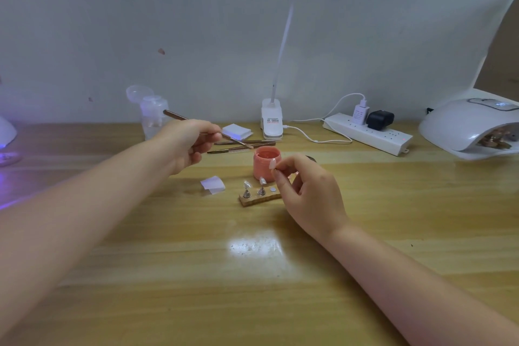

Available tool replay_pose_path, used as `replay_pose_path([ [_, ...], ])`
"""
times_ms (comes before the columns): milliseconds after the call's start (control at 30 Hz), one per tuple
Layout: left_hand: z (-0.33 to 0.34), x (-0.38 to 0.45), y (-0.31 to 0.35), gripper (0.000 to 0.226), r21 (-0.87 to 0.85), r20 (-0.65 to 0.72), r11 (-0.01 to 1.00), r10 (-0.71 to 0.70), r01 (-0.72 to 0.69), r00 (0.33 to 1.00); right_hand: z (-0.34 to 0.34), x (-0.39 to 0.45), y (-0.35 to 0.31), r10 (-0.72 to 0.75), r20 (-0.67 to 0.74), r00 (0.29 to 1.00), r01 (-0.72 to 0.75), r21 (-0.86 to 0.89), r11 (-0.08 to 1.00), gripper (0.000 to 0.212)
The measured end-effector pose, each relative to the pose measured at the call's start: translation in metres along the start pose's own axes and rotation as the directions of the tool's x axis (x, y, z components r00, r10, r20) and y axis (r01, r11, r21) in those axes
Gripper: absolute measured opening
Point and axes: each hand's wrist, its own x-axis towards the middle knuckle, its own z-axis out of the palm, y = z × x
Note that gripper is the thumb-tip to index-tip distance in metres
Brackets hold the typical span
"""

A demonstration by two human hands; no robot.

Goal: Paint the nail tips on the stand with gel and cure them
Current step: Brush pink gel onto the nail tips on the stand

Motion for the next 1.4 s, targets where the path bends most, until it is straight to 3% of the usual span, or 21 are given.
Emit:
replay_pose_path([
  [133,0.001,-0.004,-0.001,0.007,-0.196,0.075,0.971,0.152,-0.134,0.986,0.000,0.001,0.001,0.004,0.011,1.000,-0.004,0.002,1.000,0.003],
  [233,0.000,-0.005,-0.001,0.010,-0.231,0.154,0.950,0.249,-0.210,0.956,0.000,0.001,0.001,0.004,0.011,1.000,-0.004,-0.002,1.000,0.004],
  [367,-0.002,-0.006,0.000,0.015,-0.081,0.213,0.947,0.321,-0.311,0.923,0.000,0.001,0.002,-0.005,0.001,1.000,0.005,-0.002,1.000,0.006],
  [533,-0.006,-0.012,-0.003,0.018,0.174,0.240,0.856,0.443,-0.487,0.864,0.001,0.001,0.002,-0.012,-0.003,1.000,0.012,-0.005,1.000,0.007],
  [800,0.000,-0.017,0.000,0.017,0.262,0.272,0.813,0.455,-0.520,0.848,0.001,0.001,0.003,-0.005,-0.004,1.000,0.005,-0.005,1.000,0.007],
  [1000,-0.007,-0.018,0.000,0.023,0.272,0.185,0.821,0.467,-0.501,0.865,0.001,0.001,0.003,-0.003,-0.004,1.000,0.003,-0.003,1.000,0.007],
  [1067,-0.008,-0.021,0.001,0.023,0.192,0.140,0.850,0.471,-0.491,0.871,0.001,0.001,0.003,-0.002,-0.004,1.000,0.002,-0.008,1.000,0.007],
  [1167,-0.004,-0.030,0.001,0.022,-0.099,0.083,0.891,0.450,-0.442,0.889,0.001,0.001,0.003,0.004,0.001,1.000,-0.004,-0.008,1.000,0.005],
  [1300,0.005,-0.050,-0.001,0.024,-0.484,0.079,0.831,0.354,-0.275,0.932,-0.001,0.001,0.002,0.028,-0.015,0.999,-0.028,0.034,0.999,0.003],
  [1400,0.010,-0.065,-0.005,0.019,-0.588,0.128,0.787,0.318,-0.187,0.940,-0.004,0.003,0.001,0.069,-0.022,0.997,-0.067,0.075,0.995,0.002],
])
